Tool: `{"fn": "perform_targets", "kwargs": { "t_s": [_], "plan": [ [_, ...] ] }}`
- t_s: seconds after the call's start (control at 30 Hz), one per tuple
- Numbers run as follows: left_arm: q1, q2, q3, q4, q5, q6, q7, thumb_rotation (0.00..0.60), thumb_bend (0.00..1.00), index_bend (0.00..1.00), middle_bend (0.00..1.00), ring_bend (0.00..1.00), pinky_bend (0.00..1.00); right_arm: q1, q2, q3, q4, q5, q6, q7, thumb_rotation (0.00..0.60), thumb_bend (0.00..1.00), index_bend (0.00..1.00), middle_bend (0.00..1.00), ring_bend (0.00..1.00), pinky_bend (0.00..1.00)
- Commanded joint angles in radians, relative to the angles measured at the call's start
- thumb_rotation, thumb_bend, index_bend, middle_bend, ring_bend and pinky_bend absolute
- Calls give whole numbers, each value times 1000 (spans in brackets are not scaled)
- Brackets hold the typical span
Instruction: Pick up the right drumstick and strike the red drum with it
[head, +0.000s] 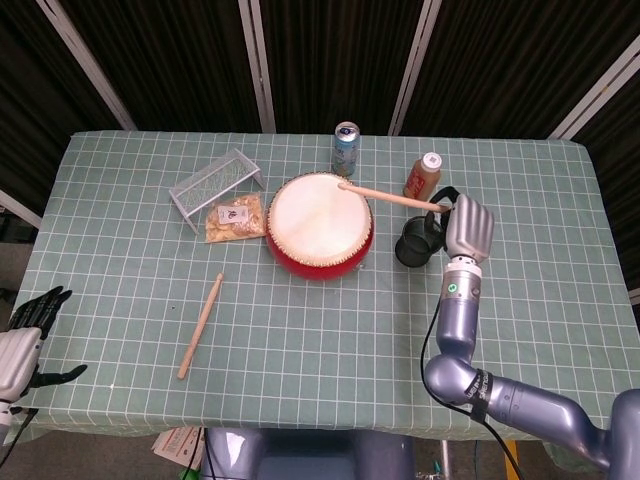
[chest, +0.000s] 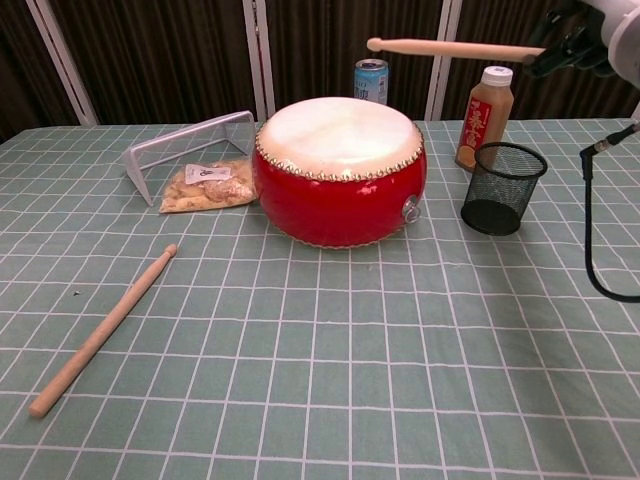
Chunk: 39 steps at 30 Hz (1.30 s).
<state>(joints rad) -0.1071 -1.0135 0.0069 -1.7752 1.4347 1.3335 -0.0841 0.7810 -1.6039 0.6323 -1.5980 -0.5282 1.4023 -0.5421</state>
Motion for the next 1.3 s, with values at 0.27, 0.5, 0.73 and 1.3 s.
{"fn": "perform_targets", "kwargs": {
  "t_s": [0.27,0.5,0.73,1.3],
  "plan": [
    [0,3,2,2,0,-3,-12,600,0,0,0,0,0,11,-38,106,16,75,-14,149,600,576,934,992,1000,985],
    [-2,4,2,0,-2,-7,-15,600,0,0,0,0,0,18,-89,-43,102,2,-50,121,600,579,934,991,1000,985],
    [-2,8,4,-1,-8,-14,-25,600,0,0,0,0,0,63,-165,-383,355,-369,-51,-46,600,582,934,992,1000,985],
    [-6,11,3,-15,-14,-22,-34,600,0,0,0,0,0,8,-107,-108,167,-315,24,115,600,582,934,991,1000,985]
  ]
}}
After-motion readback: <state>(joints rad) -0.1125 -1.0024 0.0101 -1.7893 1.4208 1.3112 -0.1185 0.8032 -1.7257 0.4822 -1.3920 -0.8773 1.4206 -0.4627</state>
